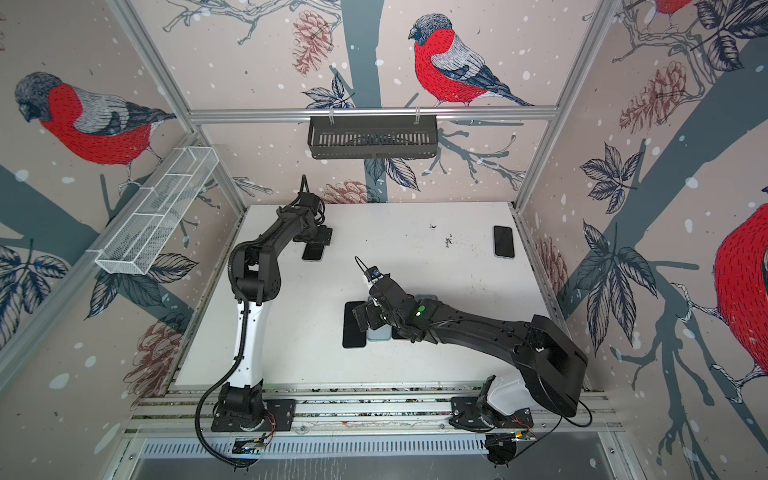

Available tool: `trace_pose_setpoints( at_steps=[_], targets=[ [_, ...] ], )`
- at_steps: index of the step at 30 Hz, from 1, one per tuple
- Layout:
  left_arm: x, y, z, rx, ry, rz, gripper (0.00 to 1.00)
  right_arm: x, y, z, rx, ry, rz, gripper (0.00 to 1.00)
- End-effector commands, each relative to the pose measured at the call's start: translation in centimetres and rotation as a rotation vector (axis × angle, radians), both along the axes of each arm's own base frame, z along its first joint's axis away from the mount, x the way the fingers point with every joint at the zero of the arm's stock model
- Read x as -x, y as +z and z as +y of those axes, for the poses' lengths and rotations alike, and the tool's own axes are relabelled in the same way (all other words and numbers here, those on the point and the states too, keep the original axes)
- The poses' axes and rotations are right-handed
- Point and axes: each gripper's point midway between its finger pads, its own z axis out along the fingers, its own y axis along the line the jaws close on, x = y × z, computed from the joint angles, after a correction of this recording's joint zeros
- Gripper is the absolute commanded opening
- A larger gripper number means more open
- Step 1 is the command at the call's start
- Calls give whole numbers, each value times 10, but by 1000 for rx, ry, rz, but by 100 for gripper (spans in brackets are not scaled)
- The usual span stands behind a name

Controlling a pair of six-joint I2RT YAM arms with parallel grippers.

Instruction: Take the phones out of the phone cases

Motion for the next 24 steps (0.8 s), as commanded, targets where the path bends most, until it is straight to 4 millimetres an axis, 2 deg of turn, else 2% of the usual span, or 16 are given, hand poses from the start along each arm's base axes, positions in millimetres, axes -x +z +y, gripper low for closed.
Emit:
trace_pose_setpoints(
  at_steps=[1,8,16,20,24],
  targets=[
    [13,-14,7,-30,16,74,90,-5,3,3,11,5,-30,100],
    [14,-20,4,-14,23,90,82,-8,-3,0,28,-7,-27,100],
    [18,-16,6,-17,27,101,70,-11,-3,-2,32,-12,-29,100],
    [21,-9,5,-12,32,90,64,-14,-8,-6,38,-26,-16,100],
    [22,4,2,28,39,55,63,-17,-12,-10,14,-38,4,100]
  ],
)
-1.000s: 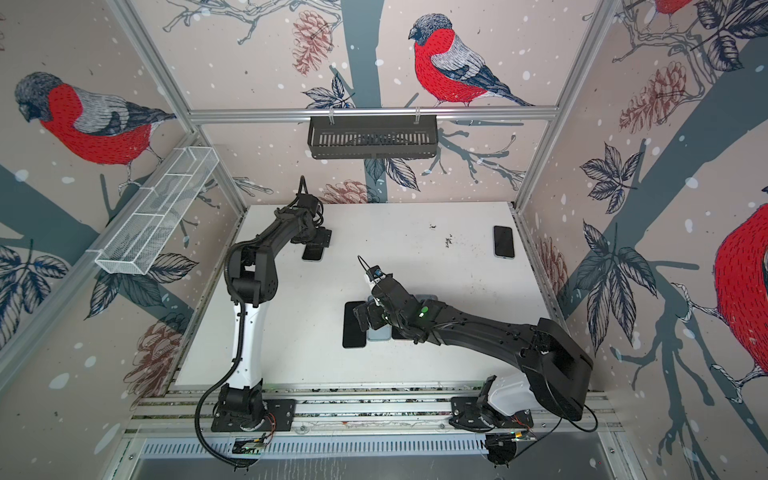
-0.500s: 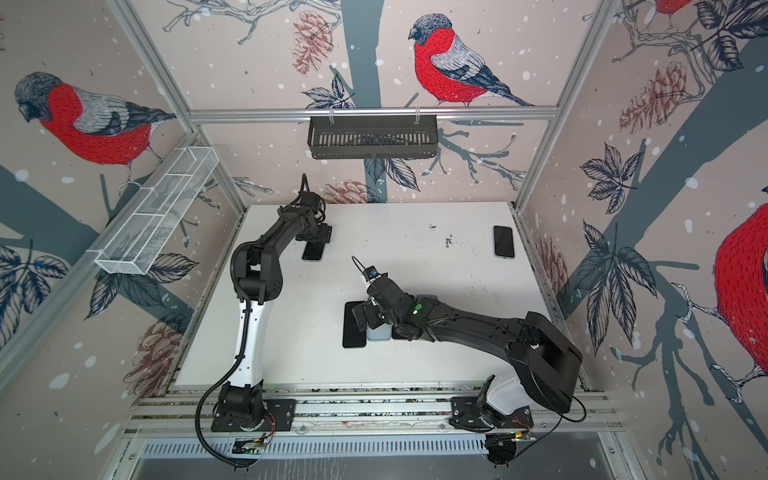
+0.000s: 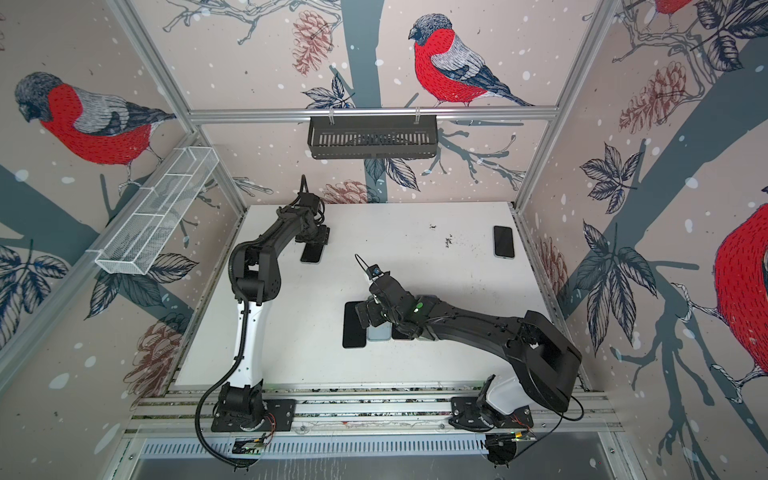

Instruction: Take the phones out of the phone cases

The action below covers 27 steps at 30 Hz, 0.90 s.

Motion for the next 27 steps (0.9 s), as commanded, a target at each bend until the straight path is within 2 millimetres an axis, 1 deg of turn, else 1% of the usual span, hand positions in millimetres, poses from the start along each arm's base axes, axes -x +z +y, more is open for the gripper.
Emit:
trace_pose_setpoints(
  at_steps=[1,6,11,13,17,20,25,27],
  targets=[
    [15,6,-1,32,12,32,62,-3,0,0,-32,-3,7,100],
    [18,25,-16,146,10,-16,58,-8,-2,-2,-65,-7,20,100],
    [21,54,-35,283,11,-91,54,-13,2,2,-96,10,4,100],
    [25,67,-45,361,3,-115,51,-17,5,5,-127,20,8,100],
    [32,91,-61,487,-1,-179,48,-30,13,11,-195,37,13,100],
    [42,105,-72,535,-9,-211,46,-40,21,18,-240,58,10,100],
    [65,137,-103,633,-42,-291,46,-55,38,41,-318,111,5,100],
    [75,143,-113,653,-45,-315,45,-60,43,51,-347,132,10,100]
  ],
)
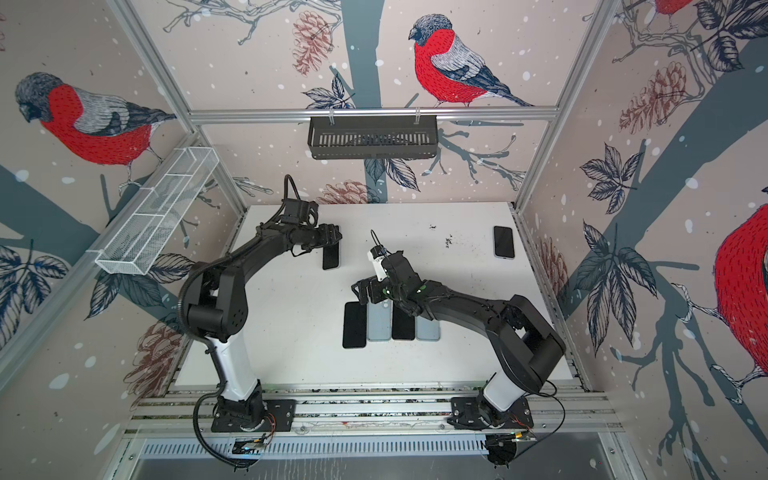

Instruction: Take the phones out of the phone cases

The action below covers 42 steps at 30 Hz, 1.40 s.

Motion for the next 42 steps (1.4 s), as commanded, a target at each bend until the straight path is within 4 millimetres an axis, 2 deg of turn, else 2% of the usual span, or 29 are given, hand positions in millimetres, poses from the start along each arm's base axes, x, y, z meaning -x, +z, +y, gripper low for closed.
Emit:
trace_pose_setpoints(
  at_steps=[1,5,10,15,24,25,26,27,29,31,34,37,40,42],
  targets=[
    [-3,37,-25,118,0,-130,45,-4,19,24,-96,72,-18,99],
    [15,46,-41,185,0,-161,44,-17,15,35,-113,67,22,94],
    [33,56,-55,231,-16,-203,43,-32,9,36,-119,39,59,85],
    [49,63,-63,260,-22,-232,42,-39,1,39,-115,34,85,69],
    [66,75,-67,286,-18,-283,41,-37,2,35,-91,33,98,9],
    [68,77,-67,290,-21,-292,43,-35,2,34,-83,39,98,5],
    [71,83,-67,303,-25,-308,49,-32,4,31,-74,47,90,3],
    [74,95,-67,318,-32,-337,61,-29,4,27,-59,54,81,2],
    [84,104,-66,330,-54,-371,81,-25,8,14,-40,62,57,1],
    [94,124,-68,340,-113,-428,92,-22,14,-3,-26,73,32,1],
    [110,144,-69,291,-207,-497,96,-17,19,-35,18,128,-20,1],
    [128,155,-70,221,-322,-576,98,-15,13,-67,86,149,-83,1],
    [139,157,-65,127,-394,-627,98,5,13,-69,72,277,-199,1],
    [147,149,-60,52,-437,-634,97,16,13,-71,91,338,-316,0]
  ],
)
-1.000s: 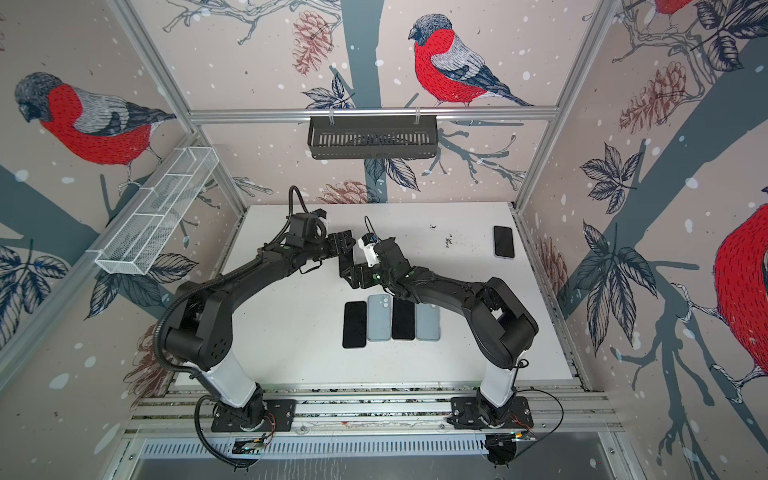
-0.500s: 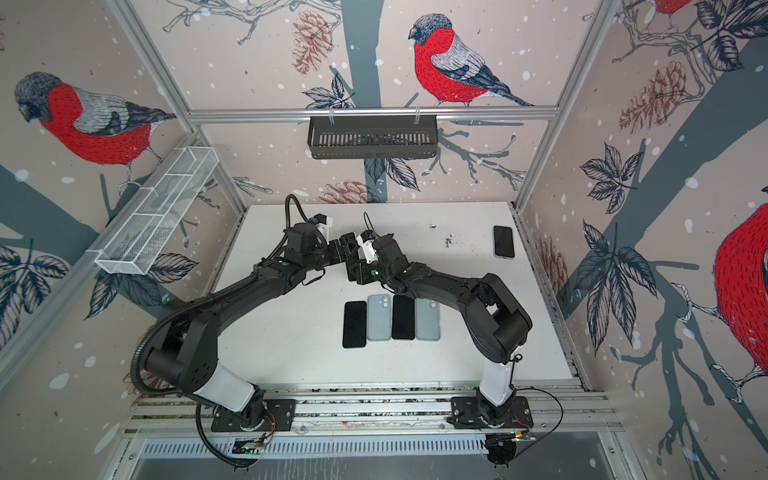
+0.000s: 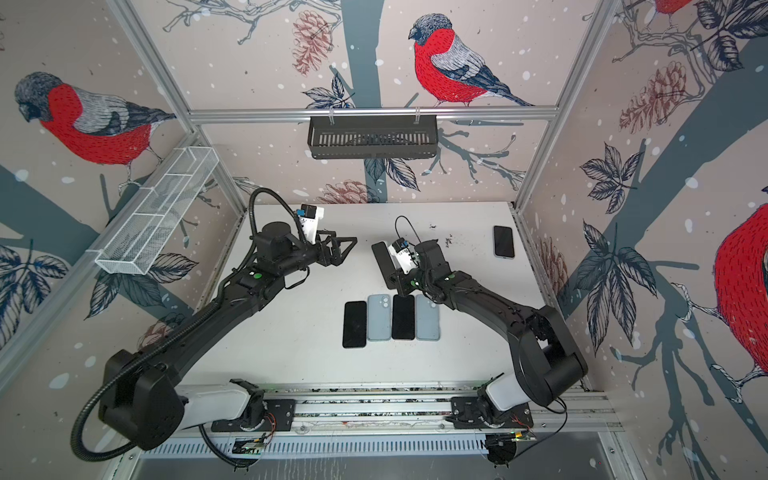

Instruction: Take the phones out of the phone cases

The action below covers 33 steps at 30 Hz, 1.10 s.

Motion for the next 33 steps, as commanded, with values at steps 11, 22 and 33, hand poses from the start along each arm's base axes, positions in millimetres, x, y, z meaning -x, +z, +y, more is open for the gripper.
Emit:
trace_pose_setpoints(
  at_steps=[11,22,33],
  targets=[
    [75,-20,-19,-179,-450,-92,94,68,72,-7,-93,432,-515,0],
    [130,-24,-37,-98,-702,-226,85,99,74,-15,-135,500,-548,0],
    [159,-7,-60,-19,-800,-386,75,107,71,-10,-159,534,-527,0]
  ],
)
